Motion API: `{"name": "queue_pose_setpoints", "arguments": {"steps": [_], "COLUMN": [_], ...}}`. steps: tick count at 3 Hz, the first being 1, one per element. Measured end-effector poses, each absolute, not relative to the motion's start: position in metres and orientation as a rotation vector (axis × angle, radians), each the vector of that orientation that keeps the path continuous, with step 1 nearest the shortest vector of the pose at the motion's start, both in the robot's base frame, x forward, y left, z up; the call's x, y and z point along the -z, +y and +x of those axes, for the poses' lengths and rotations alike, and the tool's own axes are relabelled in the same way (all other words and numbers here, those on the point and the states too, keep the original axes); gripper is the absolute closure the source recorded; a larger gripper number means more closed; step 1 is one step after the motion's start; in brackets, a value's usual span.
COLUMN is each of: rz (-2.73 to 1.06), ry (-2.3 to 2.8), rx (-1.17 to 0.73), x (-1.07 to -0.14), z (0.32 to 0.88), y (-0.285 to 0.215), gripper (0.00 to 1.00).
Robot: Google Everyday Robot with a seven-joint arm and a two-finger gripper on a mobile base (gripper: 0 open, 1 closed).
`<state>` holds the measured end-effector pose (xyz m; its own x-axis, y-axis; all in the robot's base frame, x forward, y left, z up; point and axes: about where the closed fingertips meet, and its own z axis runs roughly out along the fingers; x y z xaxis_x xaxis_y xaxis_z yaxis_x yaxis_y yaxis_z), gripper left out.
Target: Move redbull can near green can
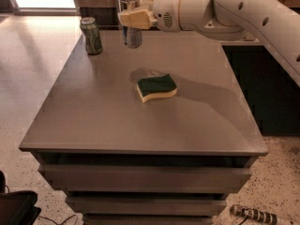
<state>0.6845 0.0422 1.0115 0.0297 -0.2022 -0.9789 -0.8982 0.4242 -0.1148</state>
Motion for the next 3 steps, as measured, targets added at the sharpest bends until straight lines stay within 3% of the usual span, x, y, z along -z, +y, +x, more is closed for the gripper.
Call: {"name": "queue_pose_setpoints", "arguments": {"steps": [3], "rz": [-1.049], "ry": [1.538], "rx": [-0.626], "x": [-1.001], "z": [0.727], "y": [0.05], "gripper": [1.0]}}
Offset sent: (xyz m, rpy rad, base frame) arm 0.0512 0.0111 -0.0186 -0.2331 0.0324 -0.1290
